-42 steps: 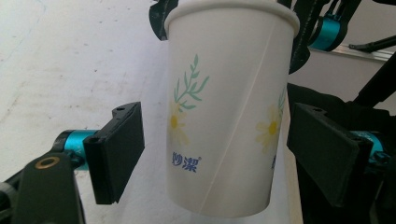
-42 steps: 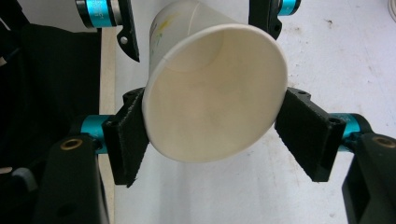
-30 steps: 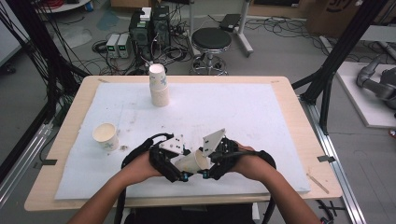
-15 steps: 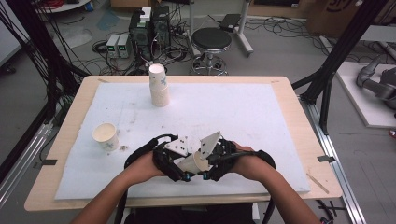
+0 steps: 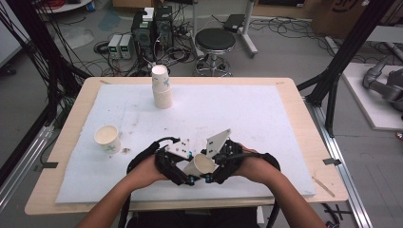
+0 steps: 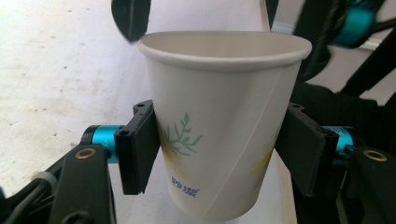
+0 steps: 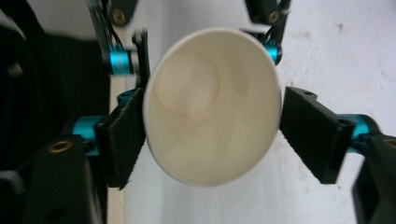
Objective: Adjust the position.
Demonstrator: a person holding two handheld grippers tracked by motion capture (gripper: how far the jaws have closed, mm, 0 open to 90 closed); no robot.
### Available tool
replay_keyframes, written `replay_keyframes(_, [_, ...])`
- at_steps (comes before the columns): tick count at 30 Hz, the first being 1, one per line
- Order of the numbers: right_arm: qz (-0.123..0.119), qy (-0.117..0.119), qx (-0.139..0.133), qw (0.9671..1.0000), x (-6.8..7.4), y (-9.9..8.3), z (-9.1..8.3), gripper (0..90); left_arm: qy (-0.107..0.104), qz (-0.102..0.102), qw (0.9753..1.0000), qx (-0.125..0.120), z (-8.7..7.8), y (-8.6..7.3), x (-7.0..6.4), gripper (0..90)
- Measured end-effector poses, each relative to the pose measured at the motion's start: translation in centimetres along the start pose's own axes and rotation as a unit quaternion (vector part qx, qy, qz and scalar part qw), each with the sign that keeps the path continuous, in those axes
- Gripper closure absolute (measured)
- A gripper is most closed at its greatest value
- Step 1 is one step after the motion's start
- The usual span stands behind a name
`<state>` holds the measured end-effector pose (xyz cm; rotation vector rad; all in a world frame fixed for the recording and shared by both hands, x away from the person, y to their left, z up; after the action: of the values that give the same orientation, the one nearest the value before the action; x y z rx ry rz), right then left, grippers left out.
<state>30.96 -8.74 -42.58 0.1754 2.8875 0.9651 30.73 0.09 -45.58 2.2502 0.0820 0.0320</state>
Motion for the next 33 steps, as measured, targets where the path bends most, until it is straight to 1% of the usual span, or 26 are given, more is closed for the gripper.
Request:
replay_keyframes(1, [0.008, 0.004, -0.015, 0.9998, 0.0, 0.1, -0.2, 23.3, 0.002, -0.004, 1.0, -0.004, -0.1, -0.2, 0.1, 32.7])
replay_keyframes(2, [0.008, 0.004, -0.015, 0.9998, 0.0, 0.1, -0.2, 23.3, 0.002, -0.004, 1.0, -0.004, -0.1, -0.2, 0.1, 32.6])
replay_keyframes(3, [0.019, 0.005, -0.028, 0.9994, -0.1, 0.1, -0.4, 23.0, 0.004, -0.008, 0.9999, -0.007, -0.1, -0.3, 0.1, 32.6])
replay_keyframes(4, [0.037, 0.01, -0.053, 0.9979, -0.2, 0.0, -0.8, 22.3, 0.013, -0.014, 0.9997, -0.016, -0.2, -0.6, 0.3, 32.2])
replay_keyframes(5, [0.037, 0.01, -0.053, 0.9979, -0.2, 0.0, -0.8, 22.3, 0.013, -0.014, 0.9997, -0.016, -0.2, -0.6, 0.3, 32.2])
replay_keyframes(6, [0.051, 0.009, -0.075, 0.9958, -0.4, -0.2, -1.2, 22.3, 0.018, -0.022, 0.9993, -0.026, -0.3, -0.8, 0.4, 32.1])
replay_keyframes(8, [0.066, 0.008, -0.099, 0.9928, -0.6, -0.4, -1.7, 22.3, 0.023, -0.031, 0.9987, -0.034, -0.4, -1.0, 0.5, 31.7])
replay_keyframes(10, [0.082, 0.003, -0.118, 0.9896, -0.8, -0.8, -2.1, 22.3, 0.026, -0.033, 0.9984, -0.038, -0.5, -1.2, 0.6, 31.3])
replay_keyframes(13, [0.106, -0.013, -0.139, 0.9844, -1.2, -1.8, -2.6, 22.3, 0.039, -0.045, 0.9968, -0.053, -0.7, -1.7, 0.8, 31.2])
replay_keyframes(15, [0.125, -0.021, -0.157, 0.9794, -1.5, -2.5, -3.0, 22.3, 0.045, -0.053, 0.9954, -0.066, -0.8, -1.9, 1.0, 31.1])
replay_keyframes(16, [0.125, -0.021, -0.157, 0.9794, -1.5, -2.5, -3.0, 22.3, 0.045, -0.053, 0.9954, -0.066, -0.8, -1.9, 1.0, 31.0])
replay_keyframes(18, [0.139, -0.037, -0.169, 0.9751, -1.9, -3.4, -3.2, 22.2, 0.053, -0.058, 0.9942, -0.074, -1.0, -2.2, 1.2, 30.9])
replay_keyframes(19, [0.156, -0.052, -0.177, 0.9702, -2.2, -4.4, -3.4, 22.3, 0.059, -0.065, 0.9926, -0.083, -1.2, -2.5, 1.3, 30.8])
replay_keyframes(21, [0.171, -0.065, -0.182, 0.966, -2.4, -5.4, -3.5, 22.3, 0.066, -0.066, 0.9918, -0.087, -1.5, -2.8, 1.5, 30.6])
replay_keyframes(22, [0.177, -0.072, -0.184, 0.9643, -2.5, -5.9, -3.5, 22.2, 0.07, -0.07, 0.9908, -0.093, -1.6, -2.9, 1.5, 30.6])
replay_keyframes(23, [0.183, -0.079, -0.184, 0.9625, -2.6, -6.4, -3.6, 22.2, 0.07, -0.07, 0.9908, -0.093, -1.6, -2.9, 1.5, 30.6])
replay_keyframes(24, [0.189, -0.087, -0.184, 0.9605, -2.8, -6.9, -3.6, 22.2, 0.08, -0.074, 0.9889, -0.101, -1.8, -3.1, 1.7, 30.6])
replay_keyframes(25, [0.195, -0.092, -0.185, 0.9587, -2.8, -7.3, -3.6, 22.3, 0.083, -0.074, 0.9883, -0.105, -1.9, -3.2, 1.8, 30.5])
replay_keyframes(26, [0.202, -0.097, -0.187, 0.9566, -2.9, -7.7, -3.6, 22.2, 0.083, -0.074, 0.9883, -0.105, -1.9, -3.2, 1.8, 30.4])
replay_keyframes(27, [0.206, -0.102, -0.187, 0.9551, -2.9, -8.1, -3.6, 22.3, 0.093, -0.079, 0.986, -0.114, -2.2, -3.4, 2.1, 30.4])
replay_keyframes(28, [0.211, -0.107, -0.187, 0.9534, -3.0, -8.4, -3.6, 22.2, 0.098, -0.081, 0.9846, -0.12, -2.3, -3.5, 2.2, 30.4])
replay_keyframes(30, [0.218, -0.113, -0.189, 0.9507, -3.0, -8.9, -3.6, 22.3, 0.106, -0.082, 0.9828, -0.127, -2.6, -3.6, 2.4, 30.3])
replay_keyframes(31, [0.218, -0.113, -0.189, 0.9507, -3.0, -8.9, -3.6, 22.3, 0.106, -0.082, 0.9828, -0.127, -2.6, -3.6, 2.4, 30.3])
replay_keyframes(32, [0.22, -0.118, -0.191, 0.9493, -3.2, -9.2, -3.7, 22.3, 0.111, -0.082, 0.9818, -0.13, -2.7, -3.7, 2.4, 30.3])
replay_keyframes(33, [0.228, -0.125, -0.191, 0.9466, -3.3, -9.7, -3.6, 22.2, 0.119, -0.085, 0.9792, -0.141, -3.0, -3.6, 2.6, 30.3])
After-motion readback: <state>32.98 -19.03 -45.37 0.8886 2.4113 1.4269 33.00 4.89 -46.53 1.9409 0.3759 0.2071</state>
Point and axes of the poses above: each handheld gripper's, and its own axes: z roughly forward along the jaws, y roughly out of its top, x roughly to its left, the point moved 9 cm from there along z, roughly forward along the jaws, and after that the axes turned 5 degrees about z, right-handed, at the moved point
